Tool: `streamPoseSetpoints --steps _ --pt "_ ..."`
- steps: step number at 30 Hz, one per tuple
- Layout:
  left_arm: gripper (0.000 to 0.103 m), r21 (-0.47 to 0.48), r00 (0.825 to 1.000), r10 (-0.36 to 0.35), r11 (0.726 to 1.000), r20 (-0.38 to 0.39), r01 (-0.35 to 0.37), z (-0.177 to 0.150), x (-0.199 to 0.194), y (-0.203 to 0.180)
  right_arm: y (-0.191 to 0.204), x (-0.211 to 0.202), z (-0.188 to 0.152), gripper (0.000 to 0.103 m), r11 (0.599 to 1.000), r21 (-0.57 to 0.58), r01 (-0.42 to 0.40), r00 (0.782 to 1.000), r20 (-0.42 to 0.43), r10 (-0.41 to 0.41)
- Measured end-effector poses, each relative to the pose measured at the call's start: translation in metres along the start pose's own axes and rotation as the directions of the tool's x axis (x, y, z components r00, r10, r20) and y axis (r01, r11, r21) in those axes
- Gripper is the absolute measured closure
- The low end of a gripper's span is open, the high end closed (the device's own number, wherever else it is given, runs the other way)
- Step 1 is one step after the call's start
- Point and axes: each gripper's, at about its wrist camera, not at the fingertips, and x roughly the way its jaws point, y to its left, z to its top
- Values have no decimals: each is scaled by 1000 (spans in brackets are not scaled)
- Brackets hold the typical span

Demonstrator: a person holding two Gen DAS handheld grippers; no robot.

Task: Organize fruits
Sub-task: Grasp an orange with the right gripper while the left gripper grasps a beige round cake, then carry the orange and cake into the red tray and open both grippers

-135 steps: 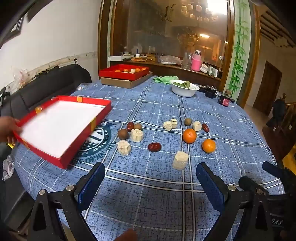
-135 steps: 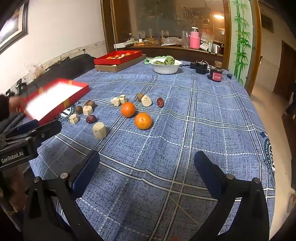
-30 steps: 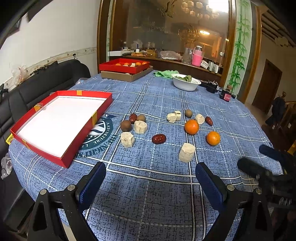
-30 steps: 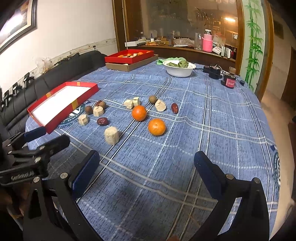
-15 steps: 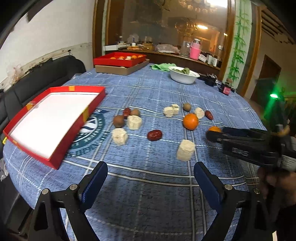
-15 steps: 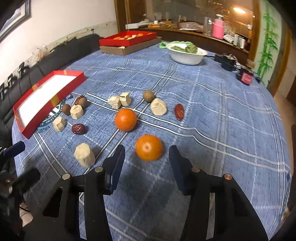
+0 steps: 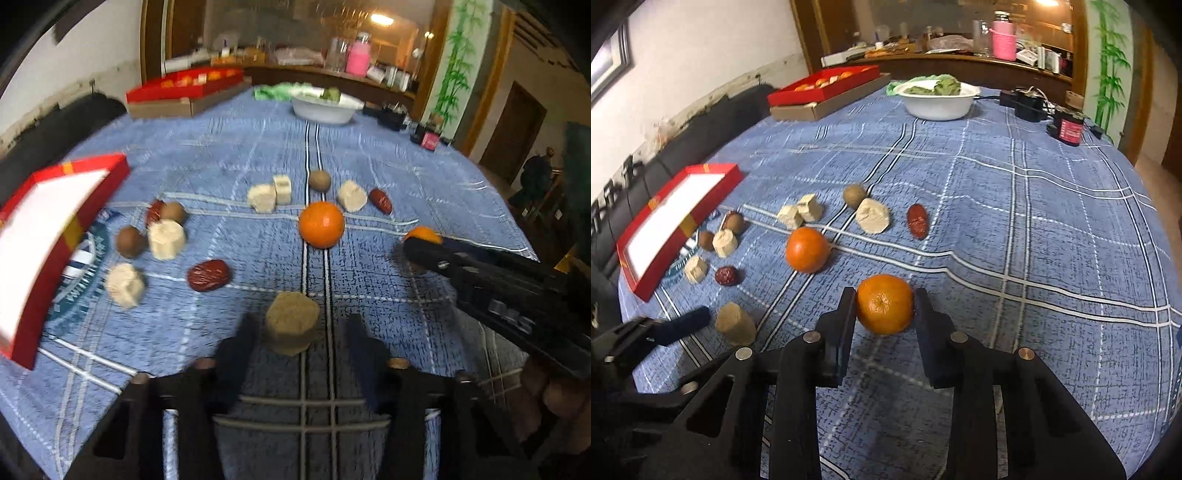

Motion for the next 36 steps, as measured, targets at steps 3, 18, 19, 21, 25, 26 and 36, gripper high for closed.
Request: streamPoseSetpoints --steps 3,18,19,21,25,26,36 --pt "74 -16 1000 20 1000 14 -20 4 3 2 -1 -3 0 73 1000 1 -17 1000 20 17" --pt "74 -19 998 10 1000 61 -9 -14 -30 14 8 -7 -3 73 999 -32 -27 999 24 28" --pt "74 -23 998 12 1000 64 -11 -15 -32 16 10 -9 -3 73 999 -32 -26 999 25 27" --pt "74 -31 998 15 999 60 -13 -16 -34 20 14 -13 -5 73 999 -36 -26 999 27 27" --pt "74 -56 998 38 998 58 -35 -20 -39 30 23 -16 -11 73 998 -57 -24 1000 14 25" --pt "74 -64 997 46 997 58 -42 -20 -41 33 26 -16 -12 73 998 -62 -24 1000 12 25" --pt "75 -178 986 120 979 113 -99 -23 -71 82 71 -27 -15 73 987 -157 -33 999 3 34"
